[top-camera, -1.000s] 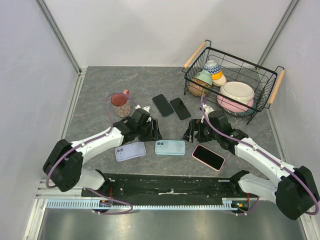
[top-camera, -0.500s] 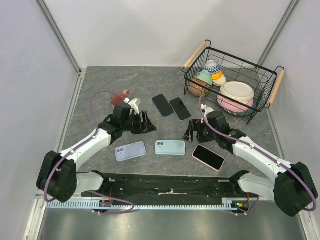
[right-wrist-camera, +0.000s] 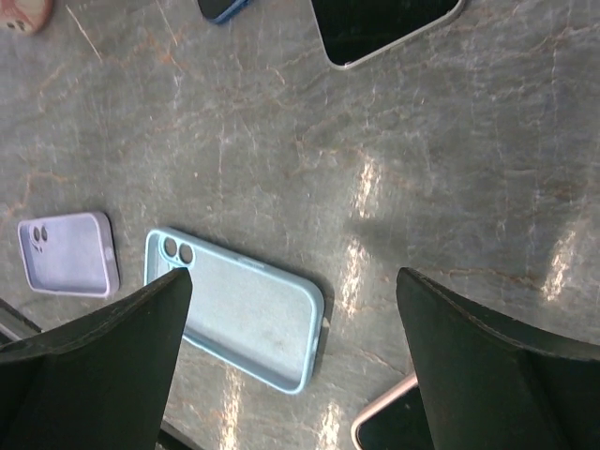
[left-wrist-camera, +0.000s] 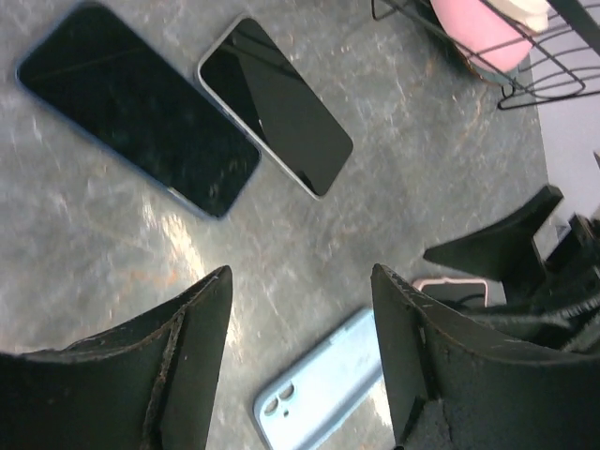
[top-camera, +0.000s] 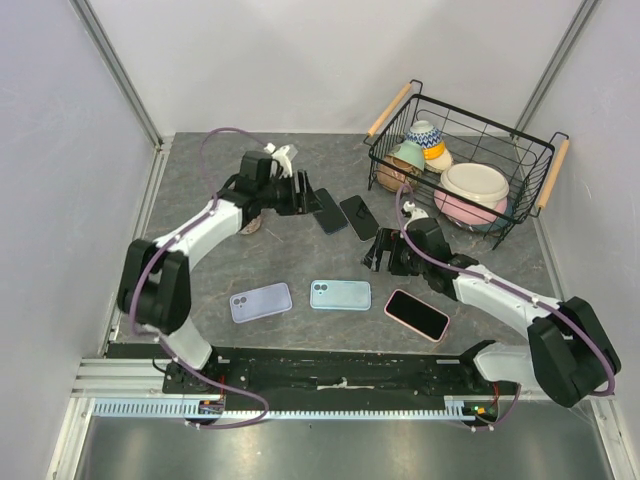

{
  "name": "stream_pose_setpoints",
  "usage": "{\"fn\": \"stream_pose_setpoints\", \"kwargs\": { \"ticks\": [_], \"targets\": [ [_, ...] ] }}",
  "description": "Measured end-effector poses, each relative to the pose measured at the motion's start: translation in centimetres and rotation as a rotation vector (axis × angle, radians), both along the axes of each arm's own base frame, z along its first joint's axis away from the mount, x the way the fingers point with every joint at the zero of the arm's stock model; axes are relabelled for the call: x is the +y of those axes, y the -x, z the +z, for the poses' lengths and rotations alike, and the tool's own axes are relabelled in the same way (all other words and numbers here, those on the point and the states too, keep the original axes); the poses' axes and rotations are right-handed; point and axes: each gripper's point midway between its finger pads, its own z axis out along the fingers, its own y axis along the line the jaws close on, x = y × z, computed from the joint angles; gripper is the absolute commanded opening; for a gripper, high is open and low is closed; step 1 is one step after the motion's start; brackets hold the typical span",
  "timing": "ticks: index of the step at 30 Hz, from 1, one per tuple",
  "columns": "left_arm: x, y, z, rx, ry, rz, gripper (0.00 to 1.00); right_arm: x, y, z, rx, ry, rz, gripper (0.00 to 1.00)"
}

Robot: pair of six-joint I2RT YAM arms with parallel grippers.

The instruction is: Put the phone into the phone case

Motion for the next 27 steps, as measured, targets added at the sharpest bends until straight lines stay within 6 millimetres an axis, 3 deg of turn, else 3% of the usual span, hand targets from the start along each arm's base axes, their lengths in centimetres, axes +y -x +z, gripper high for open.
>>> {"fn": "stream_pose_setpoints", "kwargs": {
  "ticks": [9, 15, 19, 22, 27],
  "targets": [
    [-3.6, -8.4, -1.7, 0.017, -0.024, -0.052, 0.68, -0.6, -2.6, -0.2, -0.026, -0.029, -0.105, 0.98],
    [-5.3, -12.8, -2.2, 0.000, -0.031, -0.067, 0.66, -1.0, -4.1, -0.7, -0.025, -0.056, -0.171, 0.98],
    [-6.6, -15.0, -3.5, 0.000, -0.017, -0.086, 0.66, -0.8, -5.0, -1.6, -0.012, -0.077, -0.199, 0.97],
    [-7.8, -16.6, -5.5, 0.011, -0.015, -0.098, 0.66, -0.7, -5.3, -2.7, 0.012, -0.082, -0.212, 0.97],
    [-8.8, -16.7, -9.8, 0.078, -0.025, -0.124, 0.66, -0.6, -5.6, -3.7, 0.034, -0.091, -0.232, 0.98]
  ]
}}
